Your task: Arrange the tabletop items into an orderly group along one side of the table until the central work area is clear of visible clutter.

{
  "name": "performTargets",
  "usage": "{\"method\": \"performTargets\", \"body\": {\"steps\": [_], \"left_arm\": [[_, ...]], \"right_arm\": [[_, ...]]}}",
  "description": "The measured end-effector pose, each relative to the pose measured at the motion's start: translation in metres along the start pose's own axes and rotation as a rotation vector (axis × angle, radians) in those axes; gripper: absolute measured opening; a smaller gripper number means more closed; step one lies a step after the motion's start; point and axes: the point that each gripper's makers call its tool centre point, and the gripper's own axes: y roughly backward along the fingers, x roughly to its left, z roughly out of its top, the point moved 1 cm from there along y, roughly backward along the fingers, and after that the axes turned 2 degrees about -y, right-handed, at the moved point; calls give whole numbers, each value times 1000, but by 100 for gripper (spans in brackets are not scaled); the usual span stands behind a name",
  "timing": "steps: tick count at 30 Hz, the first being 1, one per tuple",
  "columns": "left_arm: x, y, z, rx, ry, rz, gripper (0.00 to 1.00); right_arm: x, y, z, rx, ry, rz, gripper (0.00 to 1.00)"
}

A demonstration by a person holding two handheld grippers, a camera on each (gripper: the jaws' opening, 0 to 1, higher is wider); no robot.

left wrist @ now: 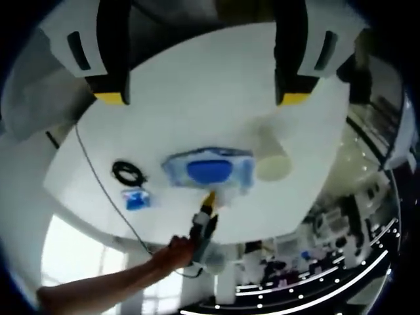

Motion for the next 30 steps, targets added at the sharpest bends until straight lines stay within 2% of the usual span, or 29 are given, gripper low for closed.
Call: {"method": "performTargets", "body": {"steps": [6,10,14,16,23,24,27,30], "left_arm": [[-5,0,1,7,-25,-8,88],[-4,-1,2,6,-25,-6,88],[-3,-2,2,6,-12,-1,88],[-2,-2,2,8,-11,2,88],[-3,-1,3,6,-15,2,88],[-2,-1,4,6,-14,3,88],[-1,-1,4,6,-13,7,88],[-1,0,4,6,-11,11,88]], "right_arm": [[-6,-13,-6,42,24,-2,55],[-7,-12,-1,64,33,-3,52],[-5,-22,-3,82,77,15,51],[-7,-22,-6,89,63,11,50],[-4,-21,-4,56,130,-6,42],[-5,-21,-3,47,121,-13,42],[-6,-23,0,5,1,-9,39],[-9,-23,2,-12,-17,-9,38]]}}
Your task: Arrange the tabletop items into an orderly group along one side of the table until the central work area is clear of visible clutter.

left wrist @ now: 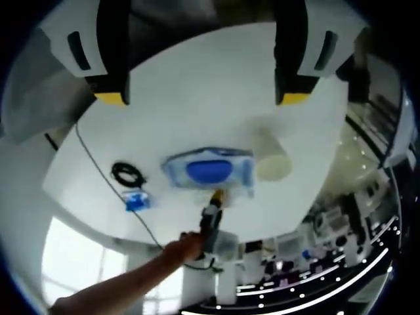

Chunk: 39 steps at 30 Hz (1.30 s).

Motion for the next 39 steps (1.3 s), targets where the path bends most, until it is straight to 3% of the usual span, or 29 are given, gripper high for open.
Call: {"method": "performTargets", "body": {"steps": [4,9,21,24,32,36,38,39], "left_arm": [[1,0,0,0,1,4,88],[1,0,0,2,0,5,88],[1,0,0,3,-2,7,88],[1,-1,-1,4,-4,7,88],[1,-1,0,-3,5,5,88],[5,3,12,-72,86,-4,88],[10,6,19,-115,156,-14,88],[16,10,26,-160,233,-17,88]], "right_arm": [[8,5,5,-21,5,5,37],[11,2,4,-61,-143,36,36],[7,11,14,-175,-315,37,35],[7,21,20,-195,-336,39,35],[11,19,19,-185,-338,41,35],[12,17,17,-170,-349,51,36],[13,17,16,-167,-347,50,36],[14,18,15,-170,-351,49,36]]}}
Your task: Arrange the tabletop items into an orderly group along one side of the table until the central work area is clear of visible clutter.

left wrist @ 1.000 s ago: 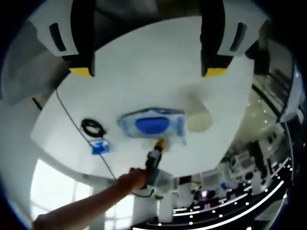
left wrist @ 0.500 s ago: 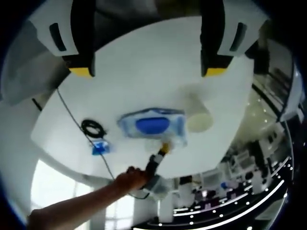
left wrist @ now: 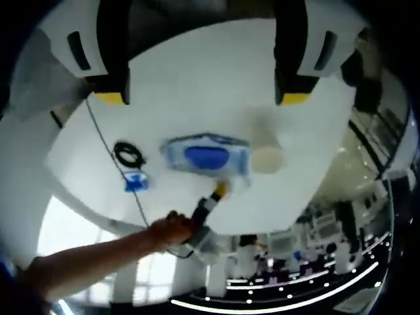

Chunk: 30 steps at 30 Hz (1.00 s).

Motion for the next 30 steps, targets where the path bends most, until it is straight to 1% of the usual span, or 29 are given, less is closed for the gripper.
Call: {"method": "performTargets", "body": {"steps": [1,2,3,5,6,7,10,11,12,13,16,17,18,19,21,23,25,26,28,30], "left_arm": [[5,3,7,-38,61,0,88],[9,5,10,-53,88,1,88],[20,2,10,-54,77,11,88],[31,-1,14,-48,69,21,88],[38,-2,21,-58,77,23,87],[42,-4,29,-74,89,17,87],[51,-10,60,-124,123,-6,86],[50,-10,64,-128,127,-9,86],[51,-13,75,-146,140,-20,85],[49,-17,82,-160,154,-31,85],[43,-29,108,-212,232,-81,83],[42,-32,114,-218,255,-92,81],[40,-34,127,-261,285,-104,79],[37,-36,137,-294,316,-116,77],[32,-45,152,-323,384,-151,76],[26,-57,158,-321,419,-179,76],[24,-76,160,-301,438,-182,76],[22,-86,161,-296,473,-190,76],[19,-100,161,-284,533,-195,76],[17,-116,161,-278,618,-202,76]], "right_arm": [[1,1,-1,-4,-5,1,36],[0,2,-2,-7,-15,1,36],[1,3,-3,-7,-21,2,36],[3,5,-4,-11,-32,3,36],[3,5,-5,-14,-37,5,36],[3,6,-5,-16,-39,6,36],[2,6,-9,-23,-51,8,36],[2,6,-10,-23,-52,8,36],[3,8,-12,-25,-58,5,36],[3,9,-12,-26,-60,5,36],[1,12,-16,-24,-67,5,36],[0,13,-17,-24,-72,5,36],[2,17,-19,-31,-92,8,36],[2,18,-21,-32,-118,13,36],[0,17,-27,-30,-116,10,36],[1,21,-32,-23,-113,7,36],[-2,22,-33,-24,-116,8,36],[0,24,-33,-28,-122,6,36],[0,26,-35,-33,-127,5,36],[-1,27,-36,-36,-127,6,36]]}}
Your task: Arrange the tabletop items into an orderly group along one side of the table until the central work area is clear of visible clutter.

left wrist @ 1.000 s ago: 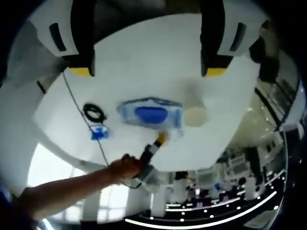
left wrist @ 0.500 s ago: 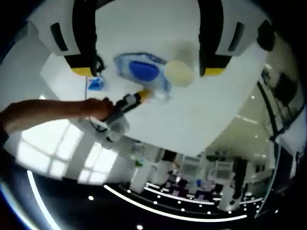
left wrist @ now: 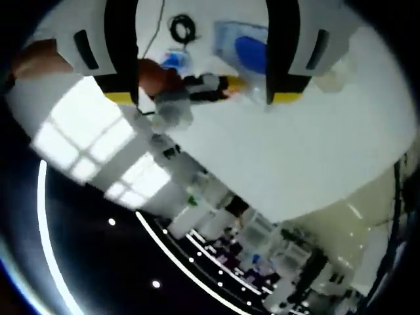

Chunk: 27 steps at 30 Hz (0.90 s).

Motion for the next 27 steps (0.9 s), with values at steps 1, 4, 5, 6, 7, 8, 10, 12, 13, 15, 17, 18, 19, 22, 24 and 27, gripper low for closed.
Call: {"method": "performTargets", "body": {"steps": [1,4,5,6,7,8,10,12,13,15,17,18,19,22,24,27], "left_arm": [[11,-13,0,1,44,14,76],[19,-32,-8,8,119,54,75],[17,-37,-15,10,151,67,75],[18,-42,-18,18,172,73,75],[16,-46,-23,33,184,77,75],[18,-51,-28,43,196,85,75],[22,-62,-34,48,211,102,75],[30,-73,-40,59,210,120,72],[32,-78,-41,62,184,126,72],[35,-86,-44,69,189,130,72],[41,-94,-49,80,201,151,72],[44,-99,-53,89,216,158,72],[46,-103,-54,91,227,165,72],[52,-114,-60,101,235,183,71],[61,-123,-64,104,270,201,66],[63,-125,-73,120,278,224,64]], "right_arm": [[0,1,-1,-1,-3,0,36],[-2,2,-5,-11,-29,3,36],[-2,3,-6,-16,-44,2,36],[-2,4,-7,-17,-44,0,36],[-1,4,-8,-16,-40,-2,36],[-2,5,-9,-16,-37,-4,36],[-5,7,-12,-20,-40,-7,35],[-3,11,-16,-27,-57,-7,35],[0,14,-17,-32,-67,-6,35],[5,17,-20,-37,-80,-6,35],[8,19,-22,-38,-78,-10,35],[11,21,-24,-40,-78,-11,35],[11,22,-24,-43,-82,-12,35],[16,25,-25,-63,-125,-9,35],[19,25,-26,-63,-125,-12,35],[20,24,-27,-65,-123,-13,35]]}}
